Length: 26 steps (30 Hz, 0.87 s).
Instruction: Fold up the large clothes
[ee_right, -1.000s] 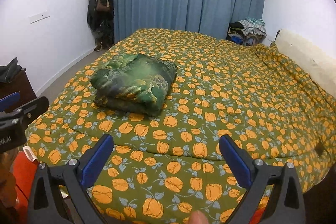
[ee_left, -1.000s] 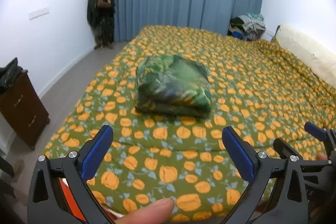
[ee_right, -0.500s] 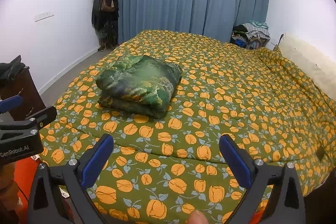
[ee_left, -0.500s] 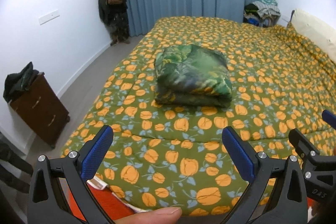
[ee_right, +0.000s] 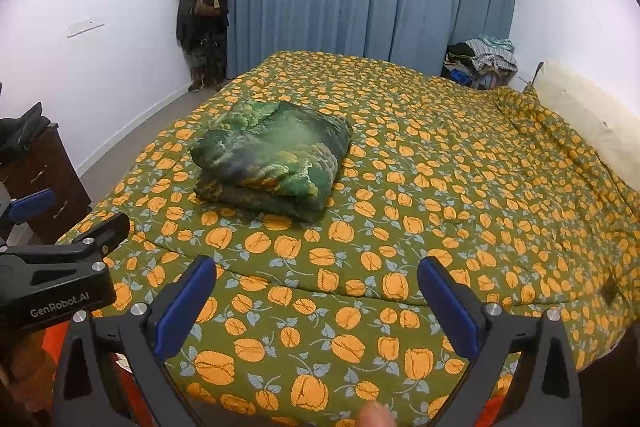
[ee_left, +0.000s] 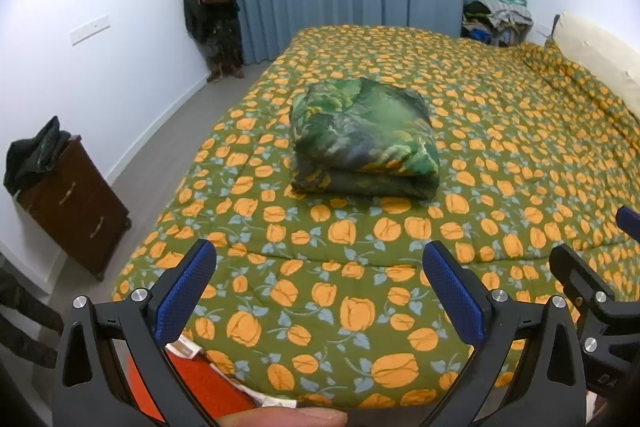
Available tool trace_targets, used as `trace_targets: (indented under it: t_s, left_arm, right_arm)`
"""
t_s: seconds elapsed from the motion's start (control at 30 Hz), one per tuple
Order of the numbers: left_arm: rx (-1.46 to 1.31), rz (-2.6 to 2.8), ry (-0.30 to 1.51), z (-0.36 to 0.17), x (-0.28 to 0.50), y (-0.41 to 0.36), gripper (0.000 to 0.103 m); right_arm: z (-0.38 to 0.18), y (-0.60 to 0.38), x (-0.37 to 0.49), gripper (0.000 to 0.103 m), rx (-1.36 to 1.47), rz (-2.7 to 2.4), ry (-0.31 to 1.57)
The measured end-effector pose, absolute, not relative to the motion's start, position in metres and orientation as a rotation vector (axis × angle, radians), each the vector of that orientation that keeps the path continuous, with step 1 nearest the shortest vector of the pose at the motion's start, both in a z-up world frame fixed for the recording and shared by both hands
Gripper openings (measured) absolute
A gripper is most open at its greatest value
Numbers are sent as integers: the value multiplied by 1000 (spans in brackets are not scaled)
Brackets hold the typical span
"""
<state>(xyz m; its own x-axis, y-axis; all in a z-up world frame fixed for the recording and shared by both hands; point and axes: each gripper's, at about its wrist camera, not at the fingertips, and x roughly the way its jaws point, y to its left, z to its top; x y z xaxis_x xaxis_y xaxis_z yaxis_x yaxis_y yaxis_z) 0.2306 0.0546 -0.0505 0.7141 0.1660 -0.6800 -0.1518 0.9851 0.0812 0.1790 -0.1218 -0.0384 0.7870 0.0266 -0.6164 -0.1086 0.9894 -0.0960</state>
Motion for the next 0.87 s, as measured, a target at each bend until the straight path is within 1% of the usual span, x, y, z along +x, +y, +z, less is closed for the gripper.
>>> trace_targets:
  t_s: [0.57, 0.87]
  left_arm:
    - [13, 170, 754, -48, 231, 52, 102]
    - [23, 175, 723, -46, 227, 53, 102]
  right_arm:
    - [-42, -123, 179, 102, -129, 75, 672]
    - [-42, -121, 179, 102, -126, 77, 673]
